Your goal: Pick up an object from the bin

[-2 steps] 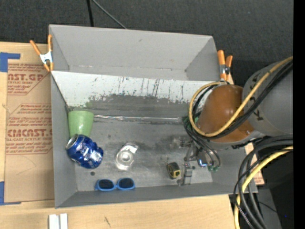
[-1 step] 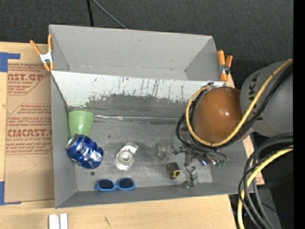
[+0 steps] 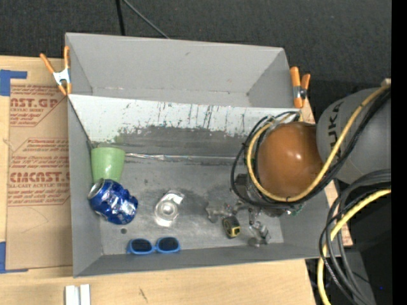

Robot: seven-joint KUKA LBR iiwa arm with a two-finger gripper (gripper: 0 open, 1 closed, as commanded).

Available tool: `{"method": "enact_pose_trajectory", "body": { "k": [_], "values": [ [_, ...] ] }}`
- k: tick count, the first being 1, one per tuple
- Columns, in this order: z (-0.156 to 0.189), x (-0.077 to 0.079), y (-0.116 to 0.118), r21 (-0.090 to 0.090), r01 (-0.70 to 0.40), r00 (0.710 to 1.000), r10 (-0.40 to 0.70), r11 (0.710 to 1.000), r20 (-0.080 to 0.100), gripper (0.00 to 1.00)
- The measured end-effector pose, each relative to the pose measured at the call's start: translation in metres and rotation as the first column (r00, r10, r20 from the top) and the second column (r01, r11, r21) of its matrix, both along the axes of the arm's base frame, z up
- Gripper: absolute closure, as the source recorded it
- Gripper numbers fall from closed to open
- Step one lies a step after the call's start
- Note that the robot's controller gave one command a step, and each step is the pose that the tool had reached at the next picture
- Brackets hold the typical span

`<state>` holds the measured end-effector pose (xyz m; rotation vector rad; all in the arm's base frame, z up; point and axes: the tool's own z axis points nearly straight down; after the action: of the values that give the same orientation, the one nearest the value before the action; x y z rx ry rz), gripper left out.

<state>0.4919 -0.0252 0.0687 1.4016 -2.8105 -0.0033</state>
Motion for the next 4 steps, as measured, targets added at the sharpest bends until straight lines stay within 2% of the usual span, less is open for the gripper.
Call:
{"method": "enact_pose_trajectory", "body": {
  "k": [1, 2, 3, 4],
  "values": [
    [0.0, 0.0, 0.001, 0.002, 0.001, 1.0, -0.001, 1.0, 0.0, 0.0],
    [0.0, 0.0, 0.001, 0.003, 0.001, 1.0, -0.001, 1.0, 0.0, 1.0],
    [0.027, 0.0, 0.003, 0.0, 0.002, 1.0, -0.002, 1.0, 0.004, 1.0],
    [0.03, 0.0, 0.004, 0.0, 0.004, 1.0, -0.004, 1.0, 0.002, 1.0]
  ]
}}
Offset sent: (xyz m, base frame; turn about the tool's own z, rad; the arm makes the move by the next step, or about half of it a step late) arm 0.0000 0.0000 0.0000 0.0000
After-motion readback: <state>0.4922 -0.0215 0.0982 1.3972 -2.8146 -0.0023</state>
